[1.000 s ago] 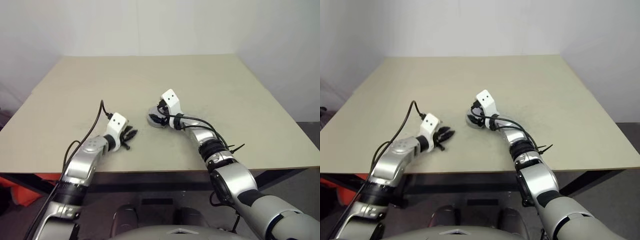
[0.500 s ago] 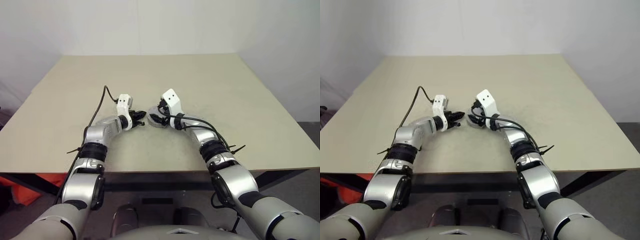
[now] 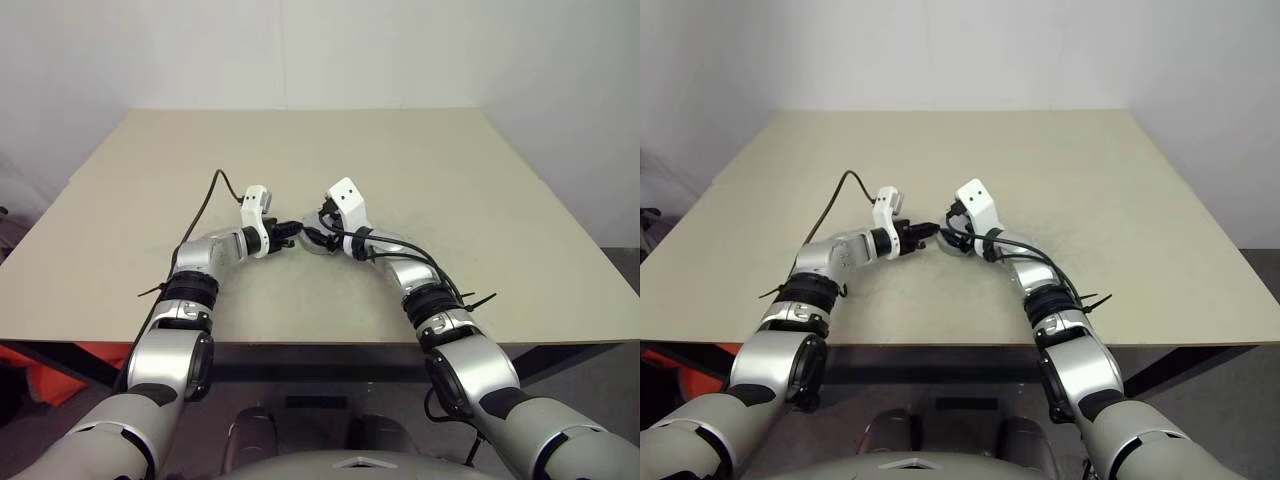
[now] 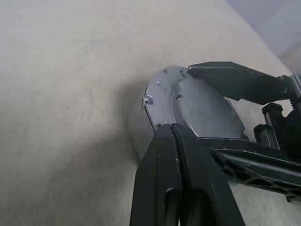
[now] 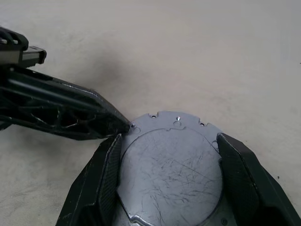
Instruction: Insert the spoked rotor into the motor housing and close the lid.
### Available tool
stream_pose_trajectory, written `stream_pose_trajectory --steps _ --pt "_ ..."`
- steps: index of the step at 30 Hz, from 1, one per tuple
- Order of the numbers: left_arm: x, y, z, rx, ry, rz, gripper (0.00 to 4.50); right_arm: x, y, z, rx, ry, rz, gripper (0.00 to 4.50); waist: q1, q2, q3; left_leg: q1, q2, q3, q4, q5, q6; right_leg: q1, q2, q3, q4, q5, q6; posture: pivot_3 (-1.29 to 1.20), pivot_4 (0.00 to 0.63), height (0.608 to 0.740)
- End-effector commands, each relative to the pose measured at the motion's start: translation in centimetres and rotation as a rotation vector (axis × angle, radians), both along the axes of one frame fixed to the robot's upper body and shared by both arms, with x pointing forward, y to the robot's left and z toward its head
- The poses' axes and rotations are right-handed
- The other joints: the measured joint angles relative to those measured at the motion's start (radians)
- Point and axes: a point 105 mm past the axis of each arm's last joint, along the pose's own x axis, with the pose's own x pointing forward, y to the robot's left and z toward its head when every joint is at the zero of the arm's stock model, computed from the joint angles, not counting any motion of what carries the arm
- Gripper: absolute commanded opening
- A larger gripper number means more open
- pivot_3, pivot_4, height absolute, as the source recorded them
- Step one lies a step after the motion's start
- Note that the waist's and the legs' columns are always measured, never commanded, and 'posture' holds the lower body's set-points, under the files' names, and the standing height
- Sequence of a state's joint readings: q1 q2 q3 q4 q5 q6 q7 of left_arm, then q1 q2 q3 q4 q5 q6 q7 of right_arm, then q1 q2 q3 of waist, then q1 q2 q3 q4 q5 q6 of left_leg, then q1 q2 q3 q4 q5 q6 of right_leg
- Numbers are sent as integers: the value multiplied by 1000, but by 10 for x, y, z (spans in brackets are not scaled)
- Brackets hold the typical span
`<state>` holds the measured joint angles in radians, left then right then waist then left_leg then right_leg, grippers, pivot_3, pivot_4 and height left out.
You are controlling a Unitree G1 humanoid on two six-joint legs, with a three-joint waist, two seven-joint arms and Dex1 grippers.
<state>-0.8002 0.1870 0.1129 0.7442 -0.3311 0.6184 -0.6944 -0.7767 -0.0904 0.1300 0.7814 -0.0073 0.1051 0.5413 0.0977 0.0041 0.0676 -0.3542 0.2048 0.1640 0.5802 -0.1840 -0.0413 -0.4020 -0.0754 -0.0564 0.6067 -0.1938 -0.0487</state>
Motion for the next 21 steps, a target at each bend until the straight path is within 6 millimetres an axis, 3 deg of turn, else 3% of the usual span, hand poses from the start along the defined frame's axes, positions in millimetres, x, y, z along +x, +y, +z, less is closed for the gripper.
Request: stream_pose_trajectory --steps 1,5,14,17,21 --pt "2 -5 9 2 -17 -17 39 5 -3 21 31 -48 0 3159 0 0 0 0 0 0 0 0 0 0 0 0 0 0 0 0 0 740" --pt "0 -6 9 -4 -13 -25 0 1 3 27 34 -58 38 4429 0 0 0 0 0 0 -1 0 0 0 0 0 -1 0 0 0 0 740" --pt "-5 -9 9 -13 -4 -54 0 -4 2 63 104 -149 57 4473 0 0 0 -1 0 0 -2 0 0 -1 0 0 -1 0 0 0 0 740" --pt "-7 -13 9 -13 -5 -66 0 2 -14 72 179 -77 -29 4473 1 0 0 -1 0 0 -2 0 0 -1 0 0 -1 0 0 0 0 740" --pt "-8 -15 8 -7 -7 -70 0 10 -51 64 378 214 -212 4473 3 0 0 0 -1 0 -2 0 0 0 0 0 -2 0 0 0 0 740"
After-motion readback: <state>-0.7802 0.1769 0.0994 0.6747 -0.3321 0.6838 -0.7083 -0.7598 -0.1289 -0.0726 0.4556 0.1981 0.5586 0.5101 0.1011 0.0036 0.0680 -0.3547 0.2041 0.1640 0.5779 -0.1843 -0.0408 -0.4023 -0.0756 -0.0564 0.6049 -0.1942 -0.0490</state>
